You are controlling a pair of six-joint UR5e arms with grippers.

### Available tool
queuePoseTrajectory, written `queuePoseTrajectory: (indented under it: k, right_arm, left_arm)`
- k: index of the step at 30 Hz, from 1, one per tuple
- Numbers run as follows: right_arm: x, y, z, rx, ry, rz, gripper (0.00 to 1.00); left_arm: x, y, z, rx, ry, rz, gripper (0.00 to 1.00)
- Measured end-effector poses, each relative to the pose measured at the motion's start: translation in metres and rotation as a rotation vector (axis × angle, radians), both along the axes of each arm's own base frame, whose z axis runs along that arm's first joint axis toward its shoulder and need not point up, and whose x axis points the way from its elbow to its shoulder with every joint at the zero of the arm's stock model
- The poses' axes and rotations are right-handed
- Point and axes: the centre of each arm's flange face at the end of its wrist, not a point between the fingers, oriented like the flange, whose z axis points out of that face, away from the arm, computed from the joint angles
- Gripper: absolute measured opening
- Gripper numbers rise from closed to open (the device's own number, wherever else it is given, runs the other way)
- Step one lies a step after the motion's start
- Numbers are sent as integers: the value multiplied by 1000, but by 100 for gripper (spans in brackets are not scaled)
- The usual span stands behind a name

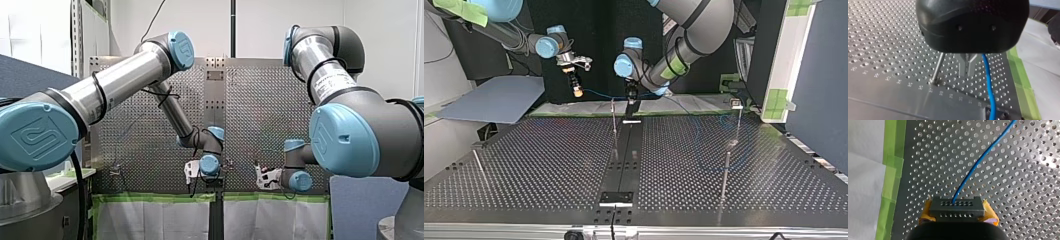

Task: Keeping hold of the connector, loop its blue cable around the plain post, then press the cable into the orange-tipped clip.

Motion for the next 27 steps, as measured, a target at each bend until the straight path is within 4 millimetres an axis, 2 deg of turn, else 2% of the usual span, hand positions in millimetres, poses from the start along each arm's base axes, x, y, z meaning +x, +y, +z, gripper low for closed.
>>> queuePoseTrajectory:
  k: [9,14,19,27]
  right_arm:
    - [3,0,0,-8,-5,15,0]
    - [4,-3,1,-12,-8,17,0]
    - [5,-4,1,-14,-11,19,0]
    - [6,-6,-14,8,1,22,0]
  left_arm:
    - [0,-3,-1,-7,-6,-15,0]
    - [1,1,-16,-2,5,-13,0]
    - [5,3,-22,-7,6,-13,0]
    - [13,5,-20,-22,-3,-23,0]
